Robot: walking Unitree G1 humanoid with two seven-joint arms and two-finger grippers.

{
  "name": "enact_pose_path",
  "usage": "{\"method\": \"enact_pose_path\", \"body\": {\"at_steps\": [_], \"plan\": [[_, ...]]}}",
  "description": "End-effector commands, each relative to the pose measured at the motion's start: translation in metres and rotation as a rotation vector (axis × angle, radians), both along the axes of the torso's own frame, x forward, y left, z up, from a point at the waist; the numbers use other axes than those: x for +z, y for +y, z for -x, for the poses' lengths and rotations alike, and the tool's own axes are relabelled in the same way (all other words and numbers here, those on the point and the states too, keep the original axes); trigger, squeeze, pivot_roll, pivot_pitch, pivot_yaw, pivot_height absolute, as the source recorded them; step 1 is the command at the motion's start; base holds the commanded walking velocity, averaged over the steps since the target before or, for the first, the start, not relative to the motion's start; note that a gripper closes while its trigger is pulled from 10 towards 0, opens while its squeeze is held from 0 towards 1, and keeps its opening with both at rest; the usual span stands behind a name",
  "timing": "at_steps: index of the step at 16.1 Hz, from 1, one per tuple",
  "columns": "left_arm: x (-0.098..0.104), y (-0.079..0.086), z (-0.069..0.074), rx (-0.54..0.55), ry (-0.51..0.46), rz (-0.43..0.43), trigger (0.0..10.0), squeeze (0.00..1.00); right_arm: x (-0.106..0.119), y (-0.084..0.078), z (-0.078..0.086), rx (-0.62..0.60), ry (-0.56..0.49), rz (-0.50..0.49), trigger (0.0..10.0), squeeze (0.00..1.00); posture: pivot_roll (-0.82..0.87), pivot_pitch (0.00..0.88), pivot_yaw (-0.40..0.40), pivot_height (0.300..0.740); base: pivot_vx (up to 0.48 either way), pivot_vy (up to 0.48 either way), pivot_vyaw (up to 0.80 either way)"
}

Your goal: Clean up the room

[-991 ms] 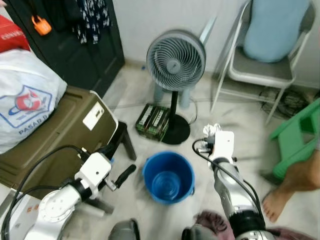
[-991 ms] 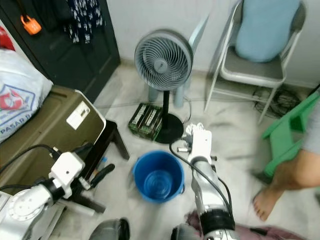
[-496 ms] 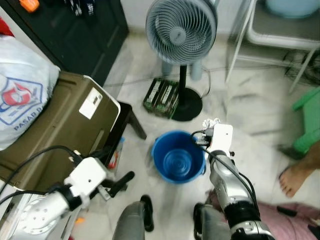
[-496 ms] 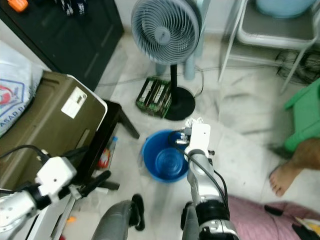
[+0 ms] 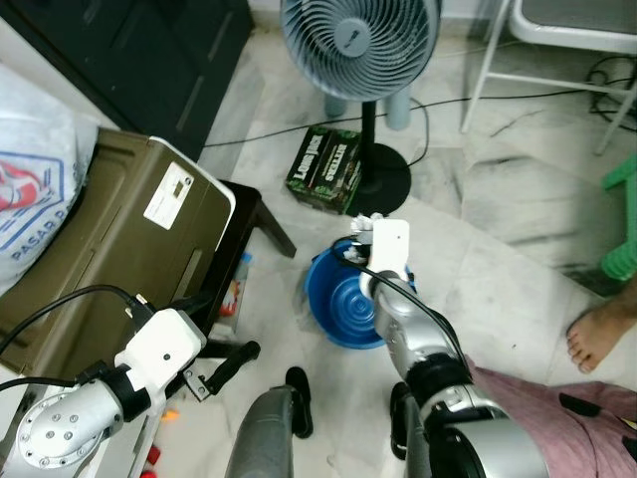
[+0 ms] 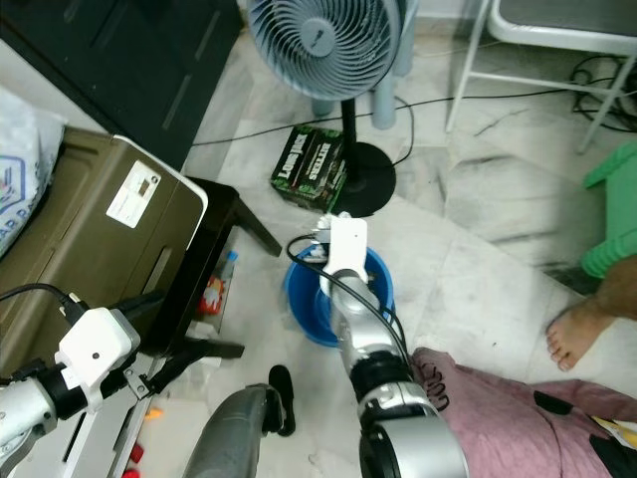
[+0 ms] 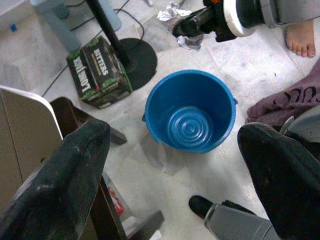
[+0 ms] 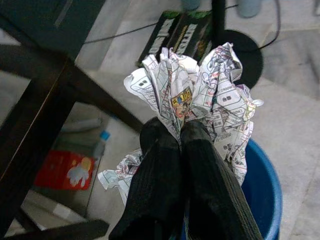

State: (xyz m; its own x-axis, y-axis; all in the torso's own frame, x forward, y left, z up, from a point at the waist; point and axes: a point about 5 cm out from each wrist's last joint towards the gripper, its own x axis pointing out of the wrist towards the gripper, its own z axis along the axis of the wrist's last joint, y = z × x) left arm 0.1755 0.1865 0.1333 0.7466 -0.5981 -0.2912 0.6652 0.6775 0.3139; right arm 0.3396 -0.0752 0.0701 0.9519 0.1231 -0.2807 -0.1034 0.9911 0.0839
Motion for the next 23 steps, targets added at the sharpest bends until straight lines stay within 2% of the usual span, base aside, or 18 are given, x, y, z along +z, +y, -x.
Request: {"method": "enact_pose_path", "body": {"at_steps": [1, 5, 6, 7, 12, 18, 21, 23], "plan": [[-0.002, 0.006, 0.004, 0.01, 0.034, -0.025, 10.0, 0.0, -0.013, 0.016, 0.009, 0.043, 0.05, 0.0, 10.0, 0.0, 0.27, 0.414, 0.215, 0.74, 0.0, 0.0, 0.0], [-0.003, 0.008, 0.006, 0.013, 0.047, -0.032, 10.0, 0.0, -0.02, 0.016, 0.012, 0.045, 0.073, -0.014, 10.0, 0.0, 0.27, 0.418, 0.216, 0.74, 0.0, 0.0, 0.0], [-0.003, 0.008, 0.007, 0.024, 0.048, -0.03, 10.0, 0.0, -0.02, 0.014, 0.011, 0.037, 0.071, -0.014, 10.0, 0.26, 0.27, 0.418, 0.216, 0.74, 0.0, 0.0, 0.0], [-0.003, 0.008, 0.007, 0.031, 0.047, -0.029, 10.0, 0.0, -0.02, 0.012, 0.011, 0.026, 0.067, -0.019, 10.0, 1.0, 0.27, 0.42, 0.215, 0.74, 0.0, 0.0, 0.0], [-0.006, 0.011, 0.007, 0.035, 0.052, -0.033, 10.0, 0.0, -0.016, 0.012, 0.007, 0.027, 0.036, -0.027, 10.0, 1.0, 0.27, 0.419, 0.217, 0.74, 0.0, 0.0, 0.0], [-0.01, 0.012, 0.006, 0.045, 0.045, -0.034, 10.0, 0.0, -0.017, 0.02, 0.011, 0.05, 0.025, -0.053, 10.0, 1.0, 0.27, 0.415, 0.217, 0.74, 0.0, 0.0, 0.0], [-0.033, 0.012, 0.006, 0.07, 0.06, -0.037, 10.0, 0.0, -0.013, 0.03, 0.013, 0.114, -0.01, -0.101, 10.0, 1.0, 0.25, 0.396, 0.204, 0.74, 0.0, 0.0, 0.0], [-0.06, -0.008, -0.001, 0.088, 0.039, -0.025, 10.0, 0.0, -0.012, 0.036, 0.023, 0.232, -0.073, -0.103, 10.0, 1.0, 0.21, 0.347, 0.178, 0.74, 0.0, 0.0, 0.0]]}}
